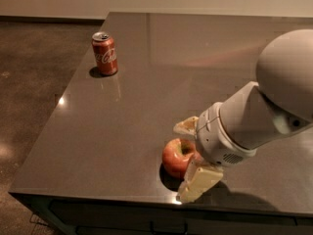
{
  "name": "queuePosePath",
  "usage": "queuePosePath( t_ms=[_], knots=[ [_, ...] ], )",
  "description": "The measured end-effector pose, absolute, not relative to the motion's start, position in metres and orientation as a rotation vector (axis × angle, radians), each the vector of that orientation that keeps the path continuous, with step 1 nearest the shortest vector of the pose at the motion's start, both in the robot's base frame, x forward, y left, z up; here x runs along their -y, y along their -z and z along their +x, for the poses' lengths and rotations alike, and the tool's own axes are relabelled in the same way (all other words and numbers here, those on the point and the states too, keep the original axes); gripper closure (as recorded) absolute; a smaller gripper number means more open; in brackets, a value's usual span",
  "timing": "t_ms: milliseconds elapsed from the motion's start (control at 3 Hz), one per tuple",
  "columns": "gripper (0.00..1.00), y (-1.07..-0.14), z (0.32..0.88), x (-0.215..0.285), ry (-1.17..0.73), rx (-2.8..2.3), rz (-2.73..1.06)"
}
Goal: Move apple near coke can
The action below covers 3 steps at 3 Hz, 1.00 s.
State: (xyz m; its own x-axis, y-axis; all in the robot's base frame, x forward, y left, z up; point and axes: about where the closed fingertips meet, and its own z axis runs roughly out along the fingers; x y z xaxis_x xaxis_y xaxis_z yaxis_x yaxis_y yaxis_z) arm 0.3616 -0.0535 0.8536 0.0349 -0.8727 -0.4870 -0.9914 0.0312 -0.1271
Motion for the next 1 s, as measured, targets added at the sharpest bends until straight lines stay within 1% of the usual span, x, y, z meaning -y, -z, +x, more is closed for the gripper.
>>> queuePosePath(
  t_ms=[1000],
  knots=[
    [0.88,-0.868,0.382,0.058,-0.358,-1.957,-1.782]
  ],
)
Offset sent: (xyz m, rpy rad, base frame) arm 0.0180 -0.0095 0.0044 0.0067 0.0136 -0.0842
